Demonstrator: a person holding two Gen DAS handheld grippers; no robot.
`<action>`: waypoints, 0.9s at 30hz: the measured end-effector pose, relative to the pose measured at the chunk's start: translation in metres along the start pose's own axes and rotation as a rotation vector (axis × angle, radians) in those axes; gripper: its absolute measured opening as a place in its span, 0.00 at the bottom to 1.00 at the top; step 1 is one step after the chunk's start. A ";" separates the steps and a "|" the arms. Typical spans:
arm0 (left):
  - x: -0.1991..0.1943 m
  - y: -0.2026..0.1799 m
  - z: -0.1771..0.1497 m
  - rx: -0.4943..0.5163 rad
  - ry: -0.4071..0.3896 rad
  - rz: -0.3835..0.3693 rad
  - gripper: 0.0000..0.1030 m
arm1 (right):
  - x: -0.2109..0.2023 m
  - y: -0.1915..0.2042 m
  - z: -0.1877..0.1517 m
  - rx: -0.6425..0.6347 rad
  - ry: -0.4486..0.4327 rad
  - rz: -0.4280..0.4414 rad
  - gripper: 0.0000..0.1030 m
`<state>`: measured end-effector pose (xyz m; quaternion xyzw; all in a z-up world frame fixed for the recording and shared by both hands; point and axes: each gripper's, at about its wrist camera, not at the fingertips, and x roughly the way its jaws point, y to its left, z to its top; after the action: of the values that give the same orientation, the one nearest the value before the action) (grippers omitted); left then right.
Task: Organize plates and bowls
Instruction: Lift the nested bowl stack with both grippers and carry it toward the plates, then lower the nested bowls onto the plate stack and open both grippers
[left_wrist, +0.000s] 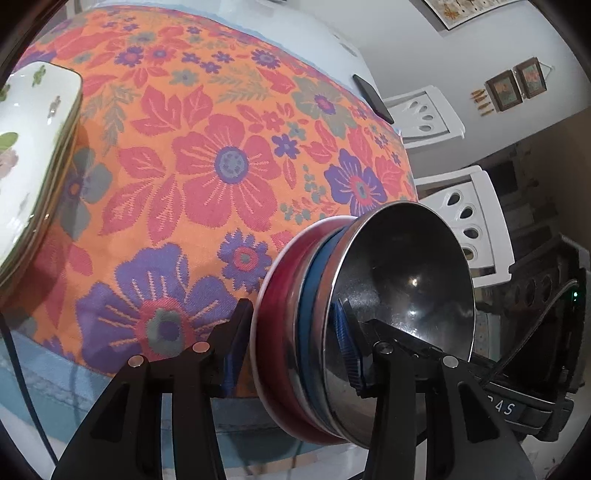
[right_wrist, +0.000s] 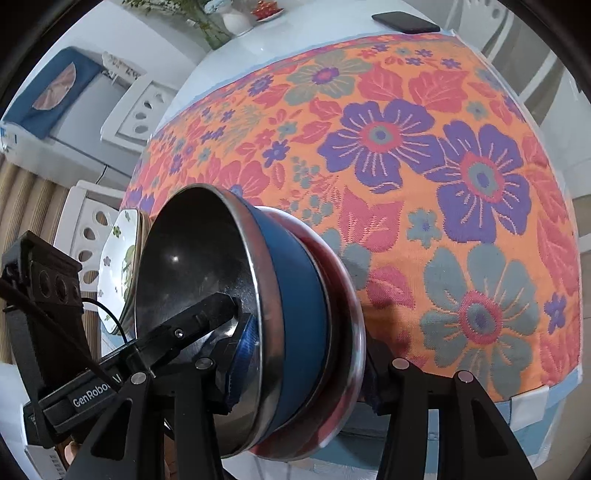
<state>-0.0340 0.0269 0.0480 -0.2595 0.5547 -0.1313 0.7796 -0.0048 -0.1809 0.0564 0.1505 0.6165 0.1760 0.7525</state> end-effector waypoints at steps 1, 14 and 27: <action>-0.003 -0.001 0.000 -0.003 -0.009 0.007 0.40 | -0.001 0.002 0.001 -0.001 0.004 -0.001 0.48; -0.106 0.024 0.035 -0.025 -0.136 0.060 0.40 | -0.028 0.107 0.018 -0.074 -0.057 0.033 0.48; -0.184 0.136 0.090 -0.003 -0.128 0.116 0.39 | 0.033 0.247 0.026 -0.076 -0.065 0.067 0.47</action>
<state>-0.0254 0.2536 0.1422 -0.2360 0.5180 -0.0680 0.8194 0.0065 0.0545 0.1425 0.1479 0.5794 0.2194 0.7709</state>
